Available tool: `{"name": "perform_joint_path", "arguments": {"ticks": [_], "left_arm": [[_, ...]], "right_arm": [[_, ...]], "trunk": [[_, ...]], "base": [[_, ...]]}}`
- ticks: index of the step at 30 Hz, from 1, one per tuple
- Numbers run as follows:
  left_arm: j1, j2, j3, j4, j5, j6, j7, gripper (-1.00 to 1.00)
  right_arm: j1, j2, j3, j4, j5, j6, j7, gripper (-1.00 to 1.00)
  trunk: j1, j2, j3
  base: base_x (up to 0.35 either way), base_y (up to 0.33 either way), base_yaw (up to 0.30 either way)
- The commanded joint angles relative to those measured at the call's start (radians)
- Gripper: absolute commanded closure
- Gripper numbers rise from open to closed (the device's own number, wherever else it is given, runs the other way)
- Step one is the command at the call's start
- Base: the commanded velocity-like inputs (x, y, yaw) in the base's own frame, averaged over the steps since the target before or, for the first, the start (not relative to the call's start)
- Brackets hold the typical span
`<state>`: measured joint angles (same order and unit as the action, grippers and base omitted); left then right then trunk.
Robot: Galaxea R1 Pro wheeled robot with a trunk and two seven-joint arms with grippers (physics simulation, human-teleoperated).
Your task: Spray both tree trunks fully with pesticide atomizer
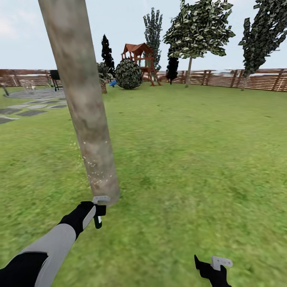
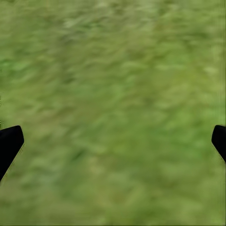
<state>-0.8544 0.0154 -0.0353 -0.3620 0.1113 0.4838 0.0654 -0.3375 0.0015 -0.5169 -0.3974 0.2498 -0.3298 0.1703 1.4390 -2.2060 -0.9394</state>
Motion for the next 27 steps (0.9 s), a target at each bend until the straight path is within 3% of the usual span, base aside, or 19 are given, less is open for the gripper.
{"name": "perform_joint_path", "arguments": {"ticks": [1,8,20,27], "left_arm": [[0.0,0.002,0.0,0.0,-0.001,0.0,0.001,1.0],[0.003,0.048,-0.001,0.002,-0.004,0.002,0.005,1.0],[0.014,0.051,-0.002,0.002,-0.009,0.002,0.005,1.0],[0.014,0.048,-0.005,-0.001,-0.006,0.002,0.005,1.0]], "right_arm": [[0.0,0.0,0.0,0.0,0.0,0.0,0.0,-1.0],[0.0,0.0,0.0,0.0,0.0,0.0,0.0,-1.0],[0.0,0.0,0.0,0.001,0.0,-0.001,0.0,-1.0],[0.0,0.0,0.0,-0.002,0.0,-0.002,0.0,-1.0]], "trunk": [[0.0,0.0,0.0],[0.0,0.0,0.0],[0.0,0.0,0.0],[0.0,0.0,0.0]], "base": [[0.234,-0.199,0.277],[0.236,-0.196,0.276],[0.236,-0.191,0.035],[0.023,-0.017,0.142]]}}
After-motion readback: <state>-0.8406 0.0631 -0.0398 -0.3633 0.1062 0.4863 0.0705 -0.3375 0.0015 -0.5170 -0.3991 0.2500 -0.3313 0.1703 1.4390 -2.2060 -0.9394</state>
